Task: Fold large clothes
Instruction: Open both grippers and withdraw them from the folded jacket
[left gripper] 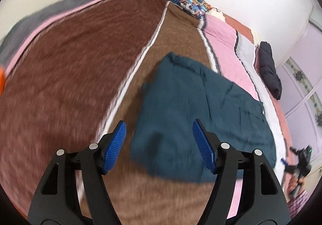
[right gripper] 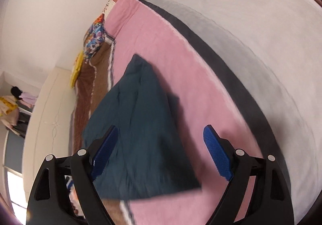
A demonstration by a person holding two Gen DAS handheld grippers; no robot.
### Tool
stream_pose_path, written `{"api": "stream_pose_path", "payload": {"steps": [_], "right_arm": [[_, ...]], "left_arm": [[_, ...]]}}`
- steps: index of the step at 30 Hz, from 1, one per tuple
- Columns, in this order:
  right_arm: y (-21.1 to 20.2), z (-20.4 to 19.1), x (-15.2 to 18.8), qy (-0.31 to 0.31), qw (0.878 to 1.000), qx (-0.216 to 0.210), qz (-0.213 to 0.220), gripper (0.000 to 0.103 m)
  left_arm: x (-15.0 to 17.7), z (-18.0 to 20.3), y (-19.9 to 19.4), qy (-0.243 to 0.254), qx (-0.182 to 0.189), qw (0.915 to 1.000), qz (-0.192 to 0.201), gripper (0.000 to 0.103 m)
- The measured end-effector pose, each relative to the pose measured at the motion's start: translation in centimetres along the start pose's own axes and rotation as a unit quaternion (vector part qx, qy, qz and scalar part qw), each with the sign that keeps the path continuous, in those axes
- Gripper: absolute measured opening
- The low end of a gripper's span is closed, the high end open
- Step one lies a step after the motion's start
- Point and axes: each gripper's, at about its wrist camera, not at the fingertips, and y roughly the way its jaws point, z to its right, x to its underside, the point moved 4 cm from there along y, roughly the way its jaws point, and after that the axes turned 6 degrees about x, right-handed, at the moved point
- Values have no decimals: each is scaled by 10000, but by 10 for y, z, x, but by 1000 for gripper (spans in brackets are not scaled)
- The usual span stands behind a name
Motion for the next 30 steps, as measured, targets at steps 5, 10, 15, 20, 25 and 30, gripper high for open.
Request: {"api": "stream_pose_path", "payload": {"steps": [5, 10, 15, 20, 25, 30], "right_arm": [[-7, 9, 54, 87, 9997, -87, -205, 86], [12, 5, 97, 87, 9982, -142, -573, 87], [22, 2, 120, 103, 9963, -250, -812, 87], [24, 1, 131, 92, 9953, -301, -919, 87], [26, 7, 141, 185, 9945, -296, -990, 87], [28, 10, 142, 228, 9938, -322, -1036, 87]], "left_arm": [[52, -7, -8, -345, 180, 9986, -349, 69], [90, 0, -6, -540, 306, 9968, -503, 69], [112, 13, -3, -459, 382, 9961, -648, 69], [127, 20, 0, -388, 298, 9960, -754, 70], [130, 24, 5, -202, 54, 9971, -737, 70], [126, 29, 14, 42, -206, 9973, -699, 70]]}}
